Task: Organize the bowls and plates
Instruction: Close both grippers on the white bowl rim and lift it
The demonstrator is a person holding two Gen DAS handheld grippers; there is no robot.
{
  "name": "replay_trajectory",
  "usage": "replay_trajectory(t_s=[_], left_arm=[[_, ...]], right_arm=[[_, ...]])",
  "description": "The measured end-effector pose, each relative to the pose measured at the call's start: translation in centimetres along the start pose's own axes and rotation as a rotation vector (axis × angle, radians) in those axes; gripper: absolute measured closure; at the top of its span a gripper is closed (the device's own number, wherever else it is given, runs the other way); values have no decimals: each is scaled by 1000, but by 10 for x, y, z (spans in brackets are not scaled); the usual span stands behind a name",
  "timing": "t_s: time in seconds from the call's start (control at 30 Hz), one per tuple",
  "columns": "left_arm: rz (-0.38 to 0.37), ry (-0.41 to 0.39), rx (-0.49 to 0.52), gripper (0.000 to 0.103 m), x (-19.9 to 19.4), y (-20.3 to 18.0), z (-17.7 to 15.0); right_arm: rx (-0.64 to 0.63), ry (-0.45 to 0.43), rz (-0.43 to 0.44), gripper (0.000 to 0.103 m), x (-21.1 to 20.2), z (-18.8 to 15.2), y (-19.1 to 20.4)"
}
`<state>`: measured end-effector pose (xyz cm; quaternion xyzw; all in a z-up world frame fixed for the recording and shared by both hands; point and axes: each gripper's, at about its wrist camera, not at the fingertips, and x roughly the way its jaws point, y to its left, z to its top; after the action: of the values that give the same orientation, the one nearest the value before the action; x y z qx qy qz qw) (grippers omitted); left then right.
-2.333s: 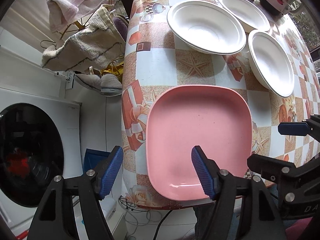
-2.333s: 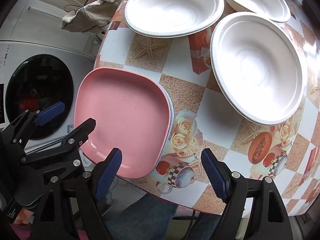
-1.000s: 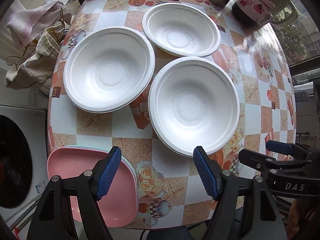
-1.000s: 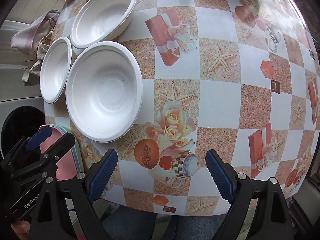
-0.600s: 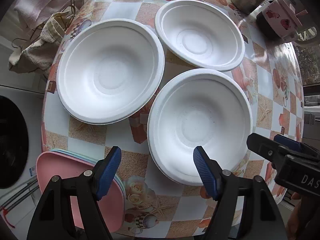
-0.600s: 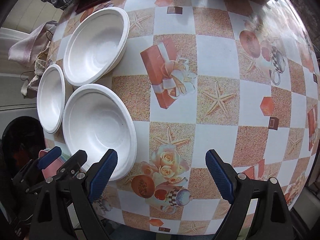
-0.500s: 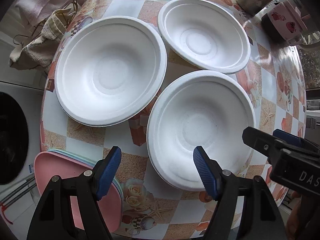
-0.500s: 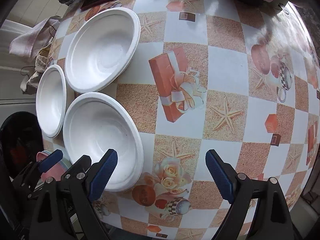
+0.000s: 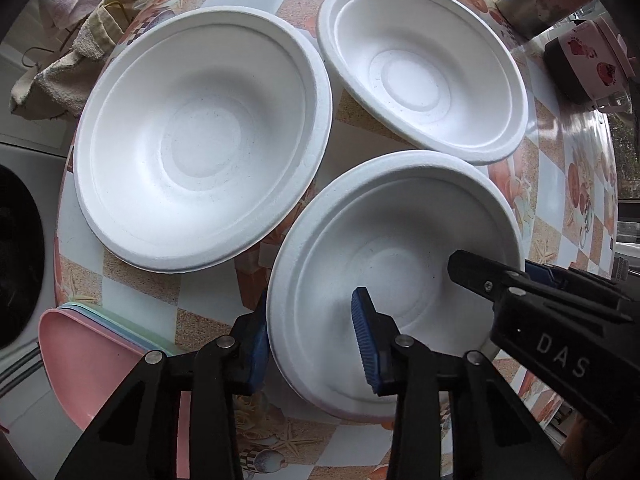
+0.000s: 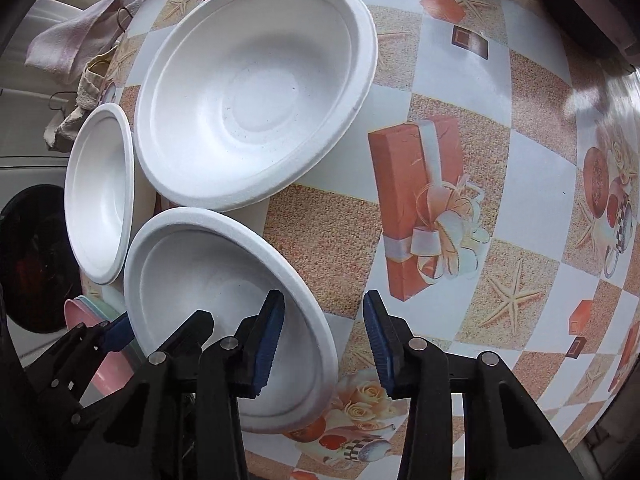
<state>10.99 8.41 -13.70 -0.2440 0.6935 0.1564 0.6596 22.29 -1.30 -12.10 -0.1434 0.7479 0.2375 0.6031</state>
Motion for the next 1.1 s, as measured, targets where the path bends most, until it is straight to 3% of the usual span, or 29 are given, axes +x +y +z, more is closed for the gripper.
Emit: replay_trajectory(t_s=[0.07, 0.33, 0.7, 1.1], left_arm=[[-6, 8, 13, 75, 4, -3, -1], [27, -18, 173, 75, 1, -42, -10], [43, -9, 488, 75, 0, -126, -55], [48, 24, 808, 70, 12, -214, -135]], right_arm=[[21, 7, 18, 83, 4, 0, -3], [64, 5, 44, 84, 5, -17, -20], [229, 13, 65, 84, -3, -110, -79], [481, 8, 98, 83, 2, -206, -122]])
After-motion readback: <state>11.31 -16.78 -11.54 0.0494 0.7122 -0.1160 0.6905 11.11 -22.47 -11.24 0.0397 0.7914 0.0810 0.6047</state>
